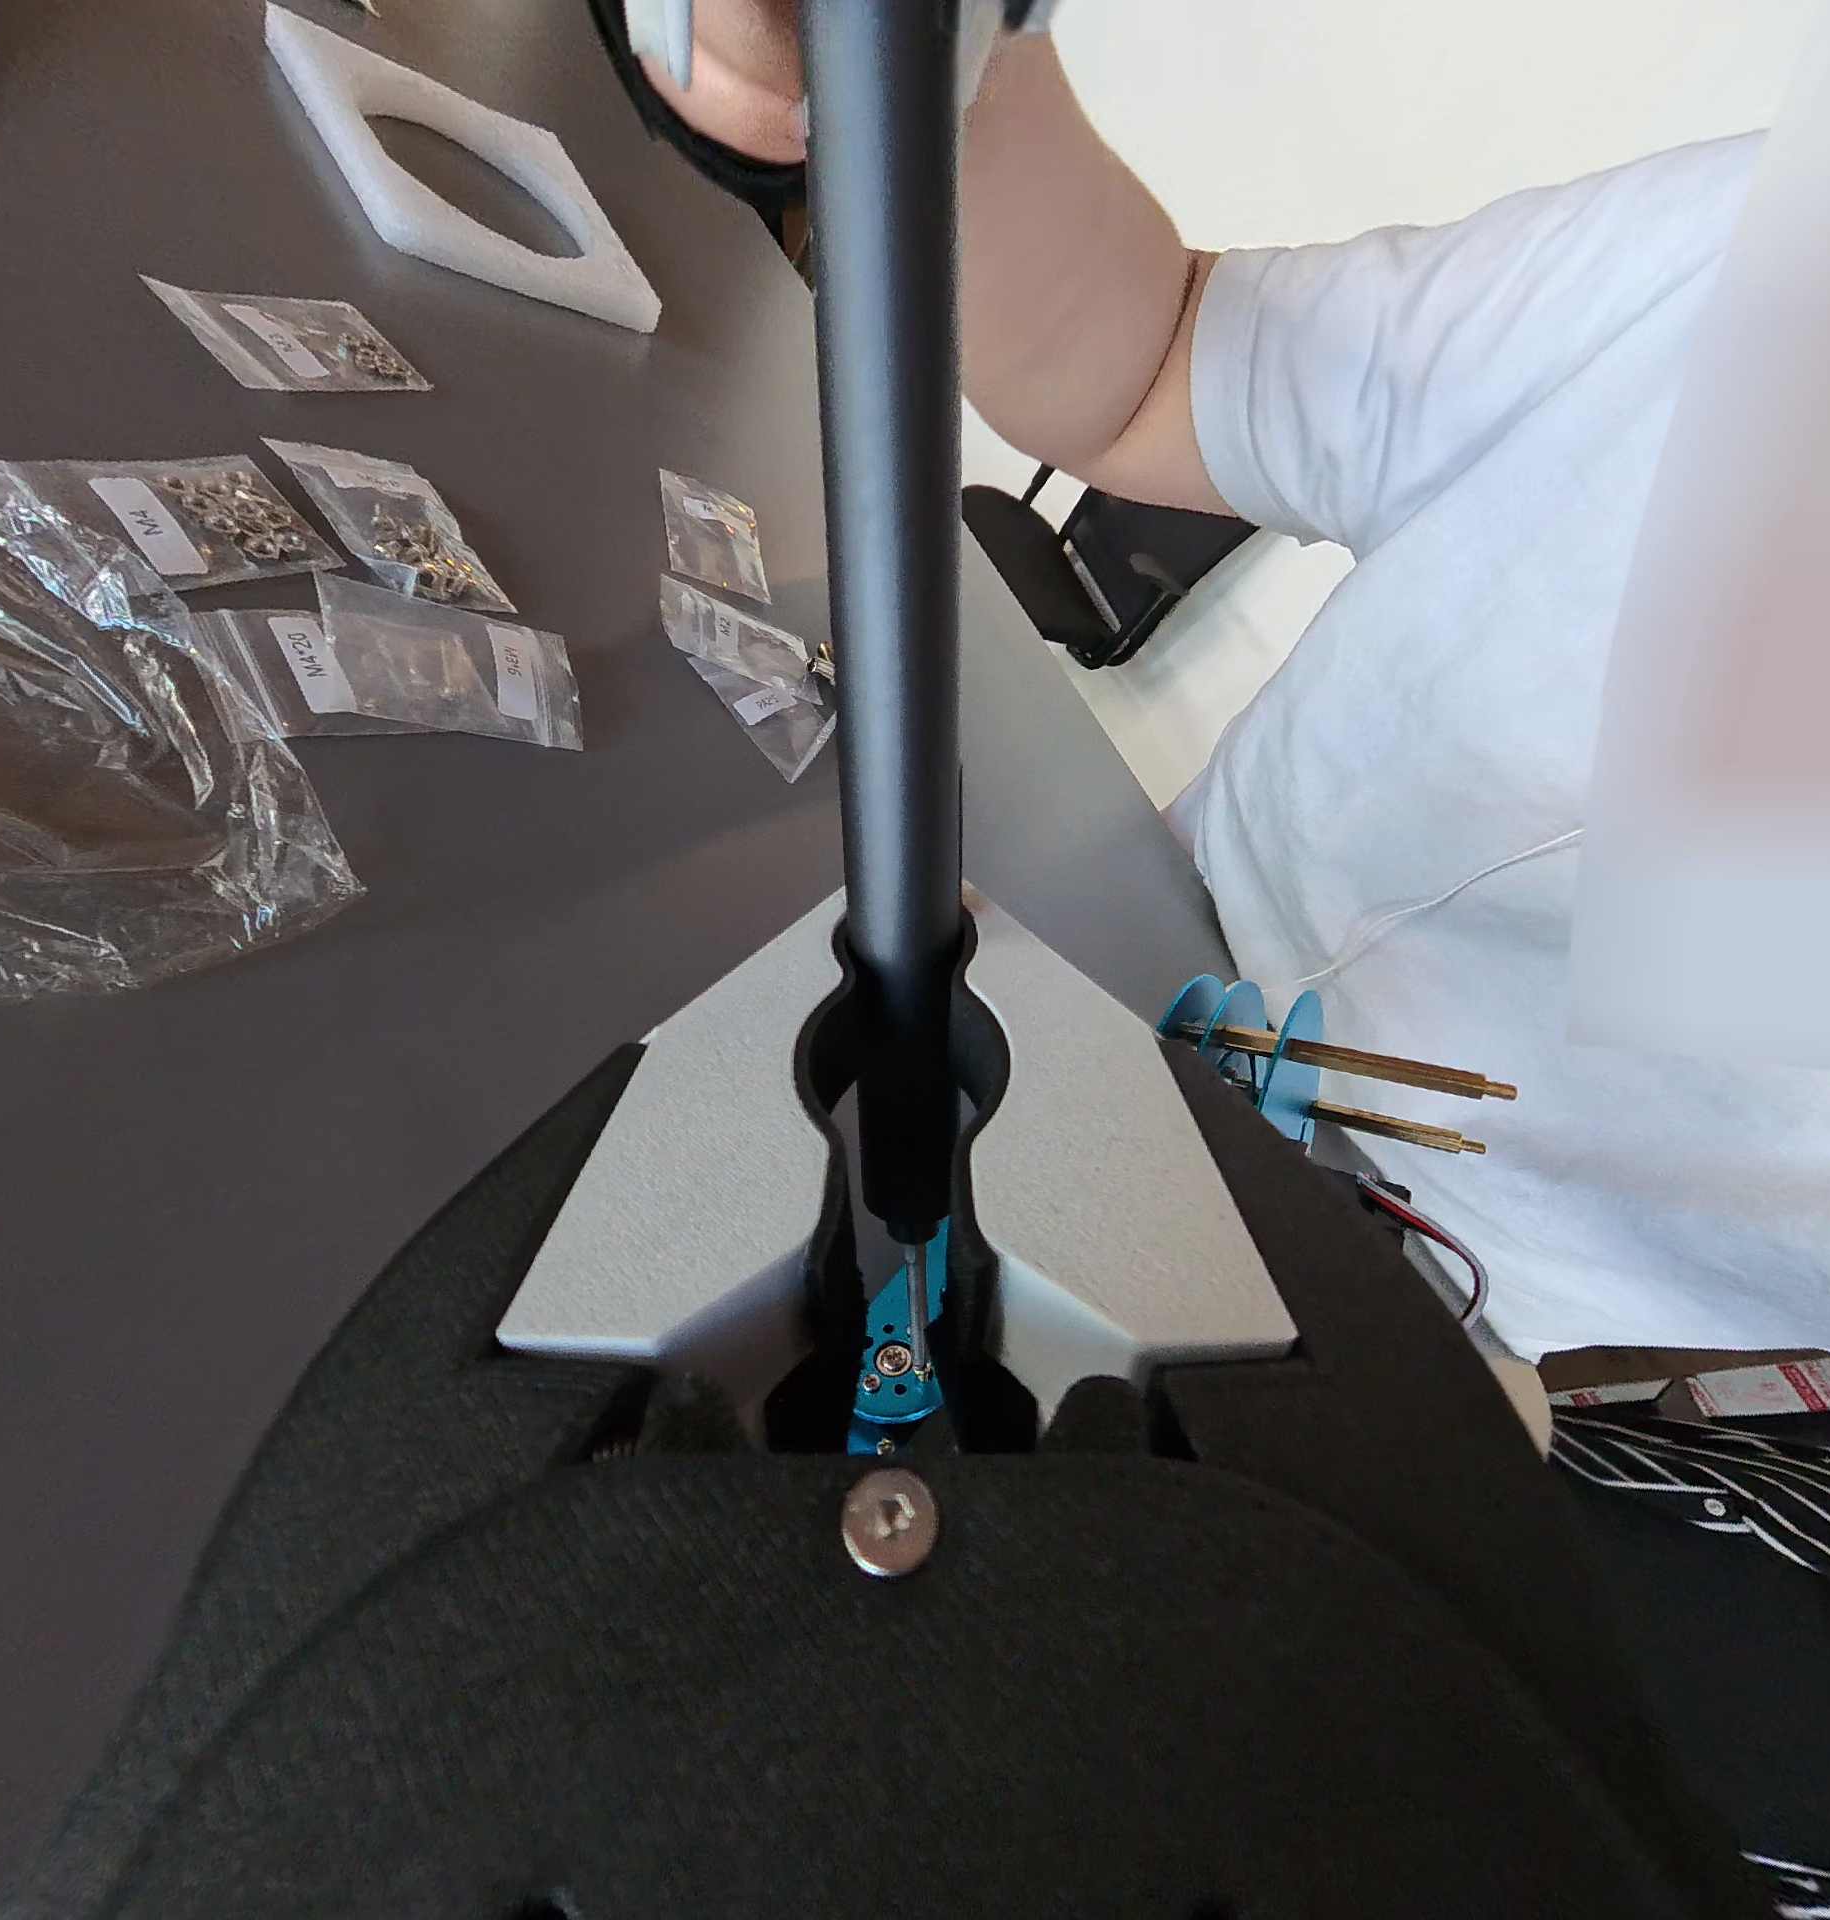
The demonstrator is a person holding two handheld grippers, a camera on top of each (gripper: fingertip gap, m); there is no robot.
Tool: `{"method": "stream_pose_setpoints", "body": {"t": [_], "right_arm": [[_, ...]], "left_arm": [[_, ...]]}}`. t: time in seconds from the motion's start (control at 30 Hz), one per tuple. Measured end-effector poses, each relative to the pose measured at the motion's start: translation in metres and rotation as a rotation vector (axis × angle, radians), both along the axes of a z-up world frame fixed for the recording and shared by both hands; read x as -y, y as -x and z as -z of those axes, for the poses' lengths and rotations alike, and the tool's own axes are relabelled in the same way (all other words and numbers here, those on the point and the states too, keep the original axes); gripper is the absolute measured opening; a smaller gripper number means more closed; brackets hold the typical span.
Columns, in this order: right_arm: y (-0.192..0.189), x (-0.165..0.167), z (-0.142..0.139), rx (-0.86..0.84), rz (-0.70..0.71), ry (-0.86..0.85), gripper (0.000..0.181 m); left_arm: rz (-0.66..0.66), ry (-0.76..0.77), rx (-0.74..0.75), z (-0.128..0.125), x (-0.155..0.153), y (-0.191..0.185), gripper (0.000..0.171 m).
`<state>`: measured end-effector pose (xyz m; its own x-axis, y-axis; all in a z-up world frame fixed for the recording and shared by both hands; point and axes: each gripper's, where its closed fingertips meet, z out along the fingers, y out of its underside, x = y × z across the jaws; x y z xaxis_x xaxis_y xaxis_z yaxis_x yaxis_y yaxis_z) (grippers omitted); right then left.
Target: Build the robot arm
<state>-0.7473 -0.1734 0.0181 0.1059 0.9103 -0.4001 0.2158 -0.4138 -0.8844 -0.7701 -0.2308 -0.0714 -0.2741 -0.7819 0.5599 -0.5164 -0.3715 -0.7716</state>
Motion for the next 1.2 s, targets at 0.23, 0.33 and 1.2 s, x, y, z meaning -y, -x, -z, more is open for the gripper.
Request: {"method": "stream_pose_setpoints", "body": {"t": [0.23,0.33,1.2], "right_arm": [[0.0,-0.003,0.005,0.098,0.063,0.008,0.018],[-0.001,-0.004,0.007,0.141,0.142,0.088,0.018],[0.001,-0.009,0.009,0.076,0.206,0.101,0.018]], "left_arm": [[0.003,-0.005,-0.001,0.001,0.0,0.0,0.008],[0.005,-0.001,0.0,0.001,0.0,-0.001,0.008],[0.008,0.008,0.001,0.001,-0.001,-0.001,0.008]]}}
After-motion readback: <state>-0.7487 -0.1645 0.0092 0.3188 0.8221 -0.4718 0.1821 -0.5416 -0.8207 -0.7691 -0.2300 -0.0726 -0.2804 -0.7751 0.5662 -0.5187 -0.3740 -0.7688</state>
